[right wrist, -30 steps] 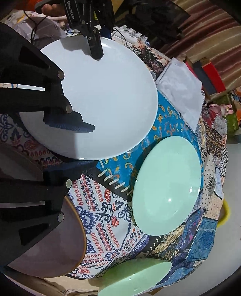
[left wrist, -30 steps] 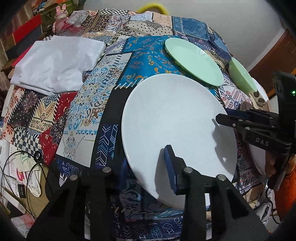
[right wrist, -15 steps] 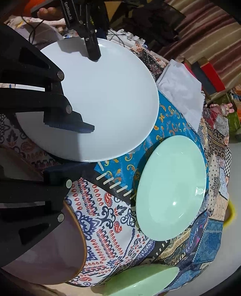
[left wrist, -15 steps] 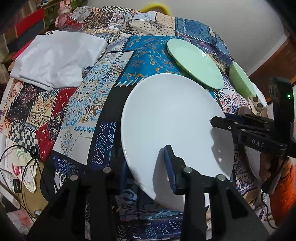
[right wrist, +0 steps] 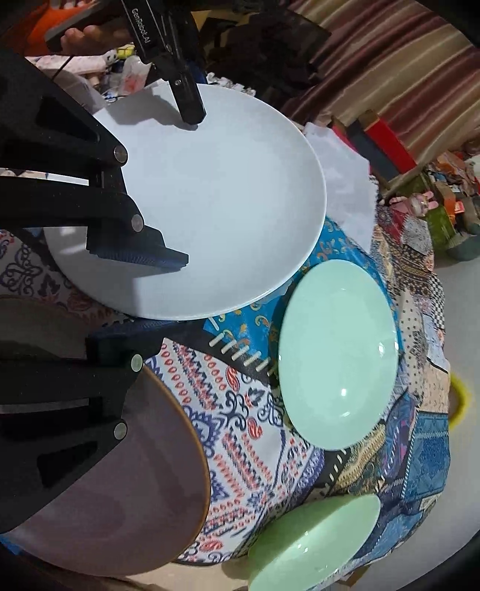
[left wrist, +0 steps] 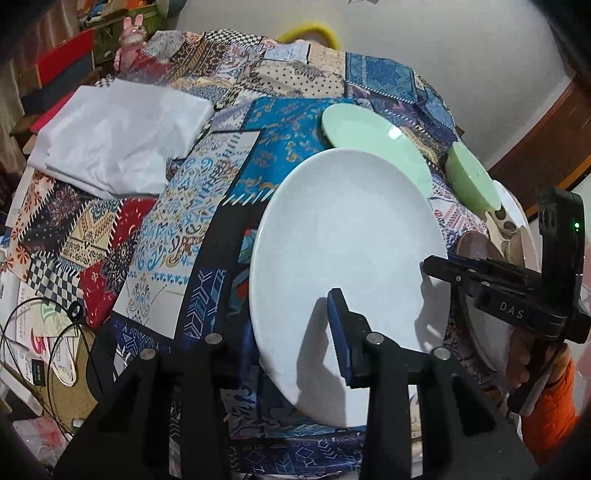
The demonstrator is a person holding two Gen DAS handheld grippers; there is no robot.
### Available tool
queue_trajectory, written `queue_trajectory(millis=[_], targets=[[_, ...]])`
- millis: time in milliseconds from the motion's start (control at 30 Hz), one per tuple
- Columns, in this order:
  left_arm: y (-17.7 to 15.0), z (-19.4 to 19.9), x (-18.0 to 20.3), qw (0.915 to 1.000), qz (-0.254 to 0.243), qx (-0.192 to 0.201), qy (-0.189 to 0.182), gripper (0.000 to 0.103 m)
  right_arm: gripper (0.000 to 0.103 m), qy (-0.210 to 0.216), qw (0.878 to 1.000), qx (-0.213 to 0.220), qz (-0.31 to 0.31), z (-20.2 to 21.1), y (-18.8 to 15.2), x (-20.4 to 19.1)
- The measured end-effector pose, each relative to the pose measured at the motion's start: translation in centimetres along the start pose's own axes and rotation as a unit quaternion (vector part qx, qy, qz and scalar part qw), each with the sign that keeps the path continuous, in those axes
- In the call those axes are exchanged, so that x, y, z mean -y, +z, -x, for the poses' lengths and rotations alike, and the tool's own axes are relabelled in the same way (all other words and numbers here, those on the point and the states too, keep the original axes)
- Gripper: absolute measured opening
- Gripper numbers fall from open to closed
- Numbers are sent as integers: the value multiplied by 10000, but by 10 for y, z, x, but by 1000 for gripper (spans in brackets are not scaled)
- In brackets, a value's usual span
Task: Organize plates and bowls
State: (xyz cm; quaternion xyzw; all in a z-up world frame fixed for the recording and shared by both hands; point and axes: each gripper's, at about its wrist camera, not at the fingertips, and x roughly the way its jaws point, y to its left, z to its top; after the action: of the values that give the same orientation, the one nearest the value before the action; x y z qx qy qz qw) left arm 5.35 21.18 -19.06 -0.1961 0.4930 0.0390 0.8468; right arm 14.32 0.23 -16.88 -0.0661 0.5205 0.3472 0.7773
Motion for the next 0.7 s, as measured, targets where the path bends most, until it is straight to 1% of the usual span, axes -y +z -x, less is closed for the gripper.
queue_trajectory(millis=[433, 700], targets=[[12, 16, 36, 9995, -237, 211, -86, 36, 25, -90, 9980, 613, -130, 48, -5, 15], [12, 20, 70, 9982, -481, 287, -191, 36, 25, -212, 9958, 843, -274, 73, -16, 36]])
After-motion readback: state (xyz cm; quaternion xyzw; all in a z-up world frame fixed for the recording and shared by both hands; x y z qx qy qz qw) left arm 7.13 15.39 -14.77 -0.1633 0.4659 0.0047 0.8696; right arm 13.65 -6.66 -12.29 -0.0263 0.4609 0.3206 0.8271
